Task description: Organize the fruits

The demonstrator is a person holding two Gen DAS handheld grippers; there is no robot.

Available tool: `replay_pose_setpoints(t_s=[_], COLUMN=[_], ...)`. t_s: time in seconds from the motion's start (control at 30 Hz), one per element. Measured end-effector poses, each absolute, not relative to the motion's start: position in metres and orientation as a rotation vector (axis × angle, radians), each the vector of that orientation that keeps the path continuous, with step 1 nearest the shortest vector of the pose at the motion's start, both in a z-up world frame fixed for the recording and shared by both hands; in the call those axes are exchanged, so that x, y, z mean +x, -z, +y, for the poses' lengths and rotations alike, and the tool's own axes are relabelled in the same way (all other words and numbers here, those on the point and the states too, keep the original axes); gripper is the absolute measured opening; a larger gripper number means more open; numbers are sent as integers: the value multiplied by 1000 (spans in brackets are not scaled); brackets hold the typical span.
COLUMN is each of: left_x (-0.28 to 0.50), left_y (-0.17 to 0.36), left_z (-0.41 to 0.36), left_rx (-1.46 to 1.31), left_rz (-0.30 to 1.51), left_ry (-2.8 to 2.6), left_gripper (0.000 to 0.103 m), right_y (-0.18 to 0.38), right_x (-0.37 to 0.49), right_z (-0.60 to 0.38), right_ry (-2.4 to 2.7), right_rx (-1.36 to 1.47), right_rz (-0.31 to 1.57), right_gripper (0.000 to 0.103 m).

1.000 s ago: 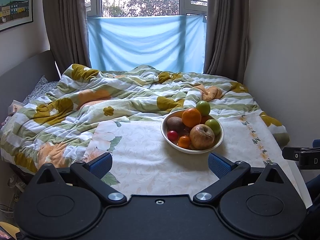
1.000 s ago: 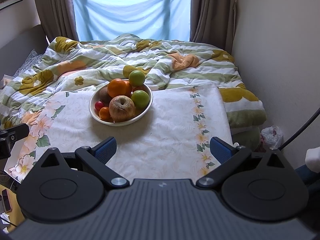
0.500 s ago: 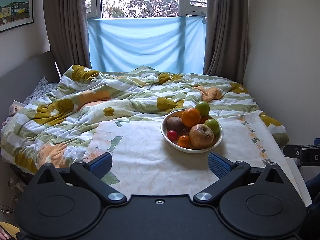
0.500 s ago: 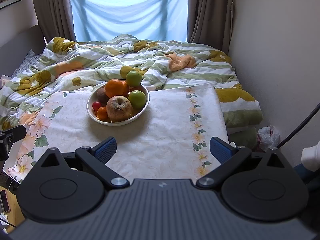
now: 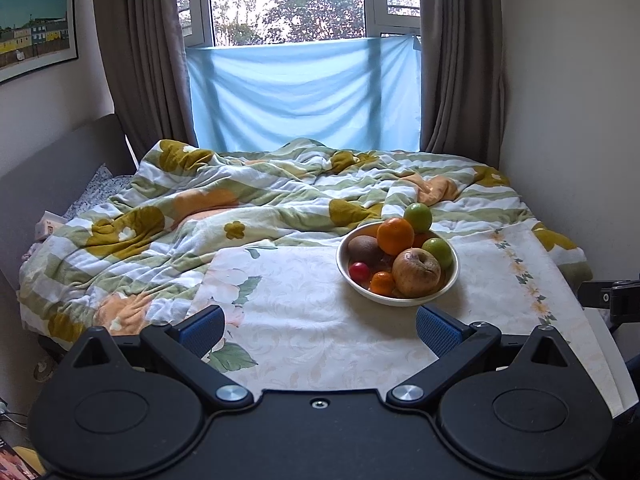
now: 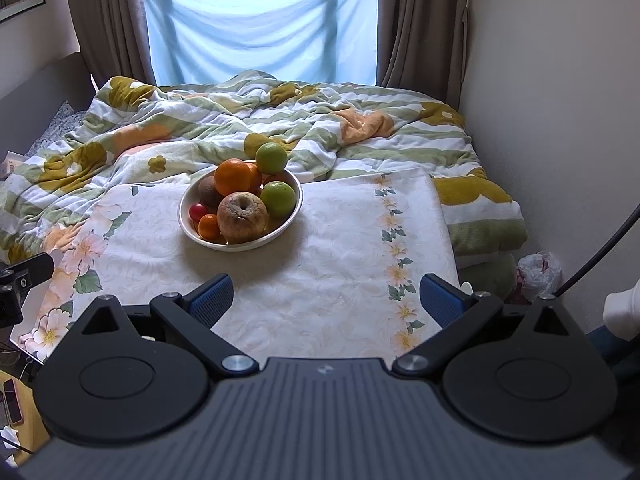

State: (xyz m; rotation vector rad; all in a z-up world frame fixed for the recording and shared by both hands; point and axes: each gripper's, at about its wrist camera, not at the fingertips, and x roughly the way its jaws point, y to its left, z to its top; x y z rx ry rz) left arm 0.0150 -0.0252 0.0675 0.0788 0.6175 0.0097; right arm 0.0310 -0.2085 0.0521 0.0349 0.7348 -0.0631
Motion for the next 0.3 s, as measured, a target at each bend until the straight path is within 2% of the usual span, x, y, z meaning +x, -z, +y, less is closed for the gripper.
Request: replay_pose_setpoints(t_s=[0.3], left_x=[10], left_y=[-67], left_z=[-19], left_rx=[9], left_rz=[618], left_ry=[10], left_gripper=[103], right_y=[-57], right_x=[26], right_z=[-208], right_ry=[57], right_rx=[45], right_rz=[722], right_gripper=[103])
